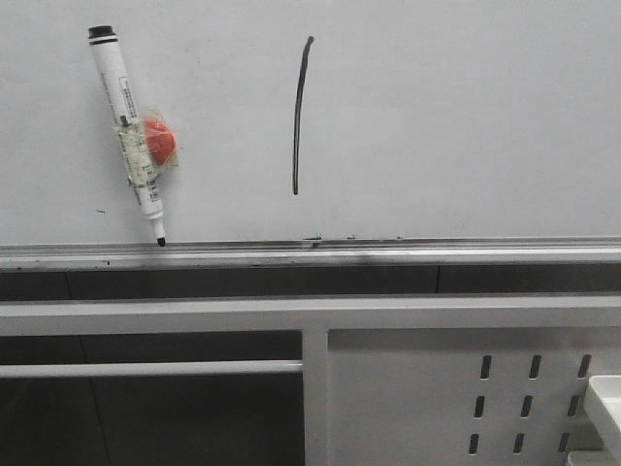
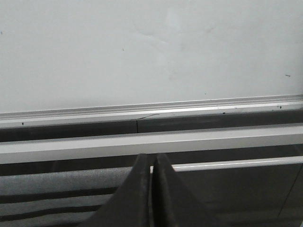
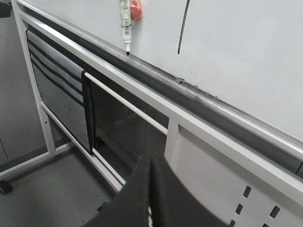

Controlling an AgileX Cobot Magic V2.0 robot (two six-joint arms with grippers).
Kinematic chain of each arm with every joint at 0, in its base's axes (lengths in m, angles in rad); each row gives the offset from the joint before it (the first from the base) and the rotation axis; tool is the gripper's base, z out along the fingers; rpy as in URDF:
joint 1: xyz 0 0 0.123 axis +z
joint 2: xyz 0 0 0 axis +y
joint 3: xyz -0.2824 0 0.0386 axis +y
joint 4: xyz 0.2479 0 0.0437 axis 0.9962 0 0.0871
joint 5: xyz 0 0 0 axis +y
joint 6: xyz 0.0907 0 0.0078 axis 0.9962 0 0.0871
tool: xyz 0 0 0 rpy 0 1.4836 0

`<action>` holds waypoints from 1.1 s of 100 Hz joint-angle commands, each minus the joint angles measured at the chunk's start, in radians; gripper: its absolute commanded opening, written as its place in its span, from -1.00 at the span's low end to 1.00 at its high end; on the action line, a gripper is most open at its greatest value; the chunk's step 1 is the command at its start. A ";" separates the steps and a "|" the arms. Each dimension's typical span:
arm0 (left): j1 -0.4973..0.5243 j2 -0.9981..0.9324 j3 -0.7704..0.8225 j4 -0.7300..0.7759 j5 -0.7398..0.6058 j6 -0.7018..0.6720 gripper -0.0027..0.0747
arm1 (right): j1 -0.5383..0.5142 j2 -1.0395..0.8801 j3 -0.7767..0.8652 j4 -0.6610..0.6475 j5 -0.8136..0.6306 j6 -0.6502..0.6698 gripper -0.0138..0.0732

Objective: Write number 1 on whiteboard

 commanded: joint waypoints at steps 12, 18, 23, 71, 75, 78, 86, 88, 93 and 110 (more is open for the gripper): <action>0.000 -0.022 0.036 -0.010 -0.054 -0.007 -0.98 | -0.054 0.010 0.012 -0.140 -0.094 -0.001 -0.84; 0.000 -0.022 0.036 -0.012 -0.054 -0.007 -0.98 | -0.116 0.010 0.012 -0.153 -0.116 -0.001 -0.84; 0.000 -0.022 0.036 -0.012 -0.054 -0.007 -0.98 | -0.164 0.008 0.012 -0.153 -0.117 0.020 -0.84; 0.000 -0.022 0.036 -0.013 -0.056 -0.007 -0.98 | -0.695 -0.173 0.012 -0.423 -0.011 0.481 -0.84; 0.000 -0.022 0.036 -0.013 -0.058 -0.007 -0.98 | -0.723 -0.173 0.012 -0.428 0.007 0.514 -0.84; 0.000 -0.022 0.036 -0.013 -0.058 -0.007 -0.98 | -0.738 -0.173 0.012 -0.429 0.026 0.521 -0.84; 0.000 -0.022 0.036 -0.013 -0.058 -0.007 -0.98 | -0.766 -0.173 0.012 -0.429 0.054 0.521 -0.84; 0.000 -0.022 0.036 -0.013 -0.058 -0.007 -0.98 | -0.772 -0.173 0.012 -0.429 0.058 0.521 -0.84; 0.000 -0.022 0.036 -0.013 -0.058 -0.007 -0.98 | -0.776 -0.173 0.012 -0.430 0.076 0.521 -0.84; 0.000 -0.022 0.036 -0.013 -0.058 -0.007 -0.98 | -0.776 -0.173 0.012 -0.435 0.137 0.521 -0.84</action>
